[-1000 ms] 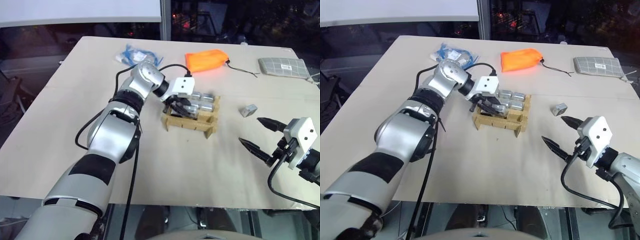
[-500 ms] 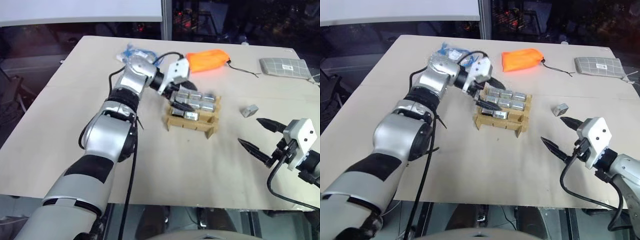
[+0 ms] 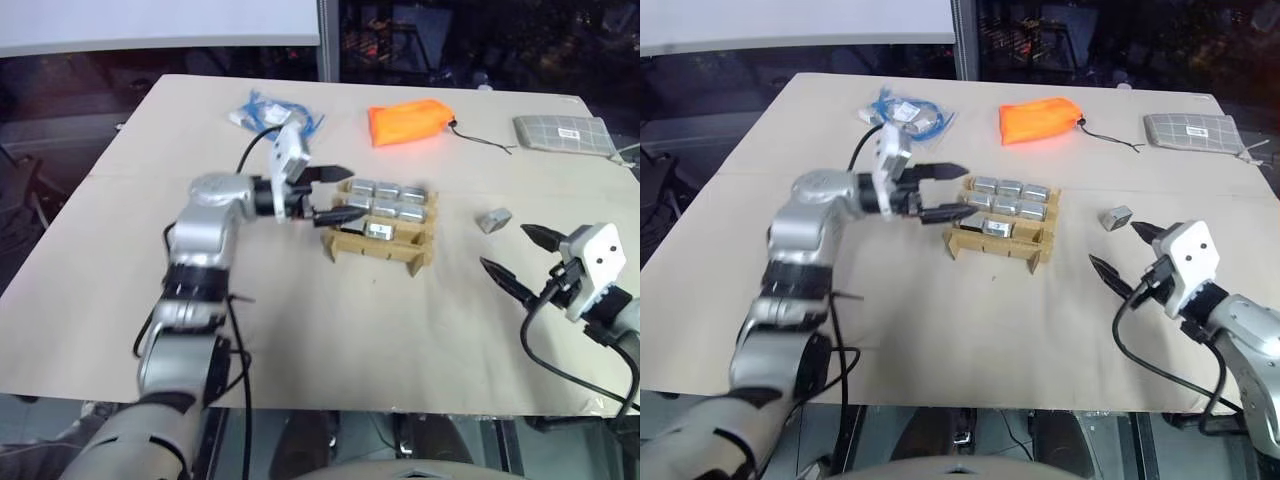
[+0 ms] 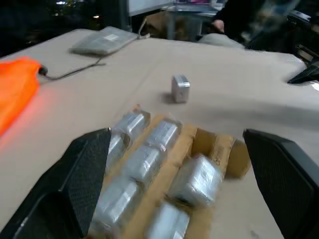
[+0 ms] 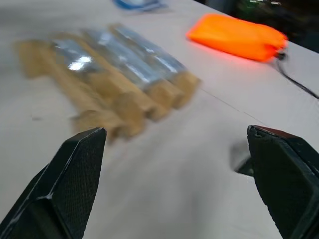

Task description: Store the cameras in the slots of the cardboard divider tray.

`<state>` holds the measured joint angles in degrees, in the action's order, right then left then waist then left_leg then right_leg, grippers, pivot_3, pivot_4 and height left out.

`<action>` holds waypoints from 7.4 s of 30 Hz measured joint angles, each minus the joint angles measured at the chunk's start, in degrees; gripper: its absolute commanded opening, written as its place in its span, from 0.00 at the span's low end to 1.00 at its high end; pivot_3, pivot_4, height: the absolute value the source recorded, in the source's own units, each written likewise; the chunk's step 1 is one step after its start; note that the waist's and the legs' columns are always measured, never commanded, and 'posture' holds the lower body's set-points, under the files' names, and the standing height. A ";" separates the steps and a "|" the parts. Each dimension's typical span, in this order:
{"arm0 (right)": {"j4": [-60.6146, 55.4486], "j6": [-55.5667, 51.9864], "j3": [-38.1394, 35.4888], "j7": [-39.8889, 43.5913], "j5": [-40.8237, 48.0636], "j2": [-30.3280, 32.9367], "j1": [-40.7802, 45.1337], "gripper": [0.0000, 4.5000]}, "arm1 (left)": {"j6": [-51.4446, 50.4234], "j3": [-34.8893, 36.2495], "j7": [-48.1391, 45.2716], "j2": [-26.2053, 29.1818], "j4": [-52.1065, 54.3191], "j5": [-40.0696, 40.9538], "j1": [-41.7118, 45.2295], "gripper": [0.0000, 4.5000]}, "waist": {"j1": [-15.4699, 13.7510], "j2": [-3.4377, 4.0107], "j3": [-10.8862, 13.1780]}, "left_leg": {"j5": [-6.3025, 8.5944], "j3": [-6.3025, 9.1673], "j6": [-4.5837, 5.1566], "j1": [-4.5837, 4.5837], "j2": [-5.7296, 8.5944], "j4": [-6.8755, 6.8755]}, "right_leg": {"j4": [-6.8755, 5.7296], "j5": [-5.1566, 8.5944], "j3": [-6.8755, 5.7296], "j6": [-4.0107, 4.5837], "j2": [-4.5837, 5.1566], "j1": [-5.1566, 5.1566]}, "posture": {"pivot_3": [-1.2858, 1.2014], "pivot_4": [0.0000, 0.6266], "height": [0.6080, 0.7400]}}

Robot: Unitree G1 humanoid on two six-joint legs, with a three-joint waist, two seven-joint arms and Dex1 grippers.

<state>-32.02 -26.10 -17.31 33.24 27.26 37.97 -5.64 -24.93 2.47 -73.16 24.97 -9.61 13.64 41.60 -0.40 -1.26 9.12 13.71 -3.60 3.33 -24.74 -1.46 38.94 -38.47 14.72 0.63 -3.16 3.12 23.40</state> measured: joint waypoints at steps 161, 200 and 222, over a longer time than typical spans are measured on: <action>43.33 5.37 24.39 41.36 -19.87 1.48 52.51 0.15 | 0.60 7.00 17.90 13.83 39.10 25.07 -39.36 1.00 | 2.09 0.57 0.43 | 0.17 -0.41 0.22 0.81 0.17 -0.91 | 0.53 -0.04 0.21 0.00 0.97 -0.40 | 0.52 0.24 1.00; 44.20 7.46 34.97 40.76 -24.15 -1.83 52.94 0.15 | 0.46 15.01 21.83 14.69 40.60 29.35 -46.58 1.00 | 2.32 0.55 0.42 | 0.16 -0.45 0.19 0.83 0.27 -1.47 | 0.84 0.00 0.11 0.09 1.05 -0.30 | 0.52 0.24 1.00; 32.13 0.89 30.24 38.30 -20.60 -1.13 48.53 0.93 | 0.48 12.49 22.23 14.07 40.57 29.02 -45.48 1.00 | 2.02 0.54 0.42 | 0.06 -0.47 0.05 0.81 0.26 -1.50 | 0.86 -0.01 0.13 0.07 1.02 -0.28 | 0.52 0.24 1.00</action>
<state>0.11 -25.20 12.93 71.54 6.65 36.84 42.89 -24.45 14.95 -50.93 39.04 30.96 42.66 -3.88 1.62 -0.72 9.54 13.77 -4.07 3.38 -23.92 -1.20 37.44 -37.61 14.71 0.76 -3.09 4.14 23.12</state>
